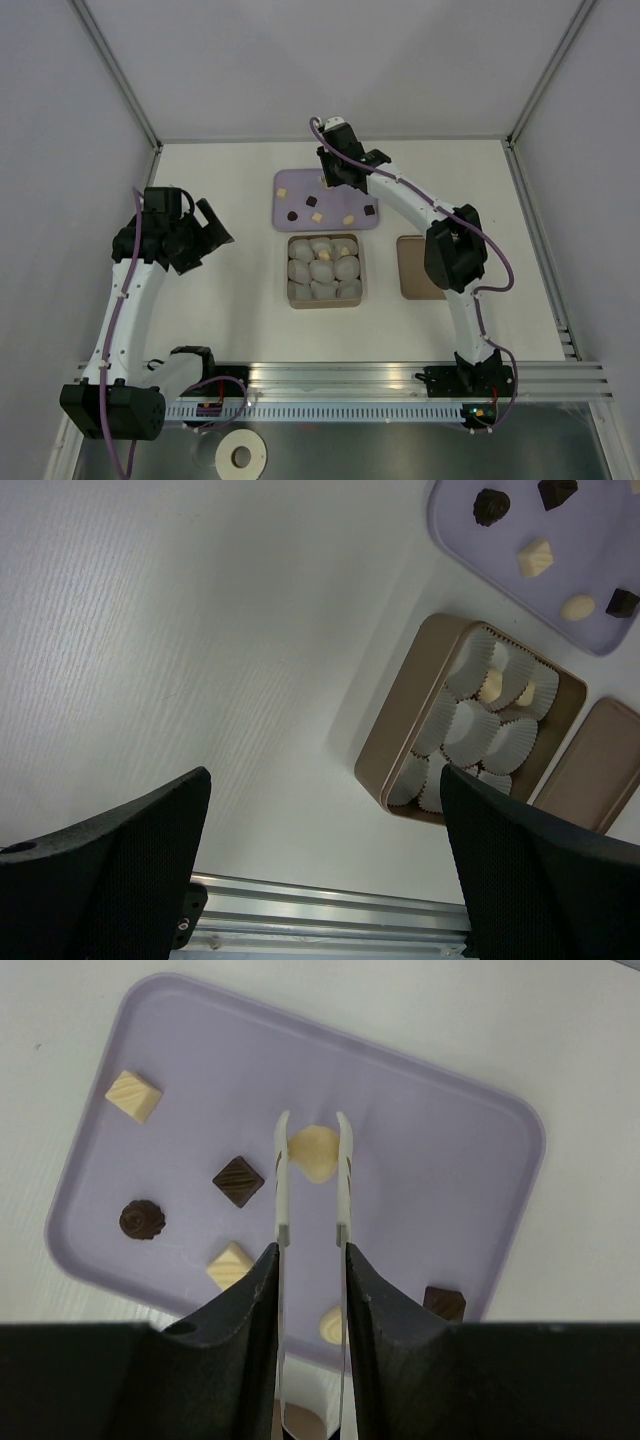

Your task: Pack the chocolate

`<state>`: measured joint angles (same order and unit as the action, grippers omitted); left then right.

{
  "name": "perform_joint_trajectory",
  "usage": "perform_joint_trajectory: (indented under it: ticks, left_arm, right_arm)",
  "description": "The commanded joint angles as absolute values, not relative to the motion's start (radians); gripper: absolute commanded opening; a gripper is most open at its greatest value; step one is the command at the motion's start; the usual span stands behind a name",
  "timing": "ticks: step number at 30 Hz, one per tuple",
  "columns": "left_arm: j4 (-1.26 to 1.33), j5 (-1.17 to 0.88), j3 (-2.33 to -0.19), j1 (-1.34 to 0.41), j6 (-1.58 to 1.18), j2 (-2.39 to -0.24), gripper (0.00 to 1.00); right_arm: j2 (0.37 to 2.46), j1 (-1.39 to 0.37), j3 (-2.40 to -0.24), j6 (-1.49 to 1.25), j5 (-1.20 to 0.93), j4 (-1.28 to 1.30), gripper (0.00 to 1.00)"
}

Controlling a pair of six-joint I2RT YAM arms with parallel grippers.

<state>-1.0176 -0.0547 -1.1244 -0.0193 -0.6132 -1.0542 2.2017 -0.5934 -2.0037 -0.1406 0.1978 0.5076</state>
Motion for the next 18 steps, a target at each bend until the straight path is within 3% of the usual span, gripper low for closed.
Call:
perform_joint_trajectory:
  ticks: [1, 18]
  left_arm:
    - [-0.991, -0.069, -1.123, -0.021, -0.617, -1.055, 1.0]
    - [-0.992, -0.08, -1.108, -0.021, -0.626, -1.025, 1.0]
  right_arm:
    - [2.073, -0.621, -1.942, -0.117, 0.179, 0.454, 0.06]
    - [1.678, -0.876, -1.557, -0.326, 0.195, 0.528, 0.06]
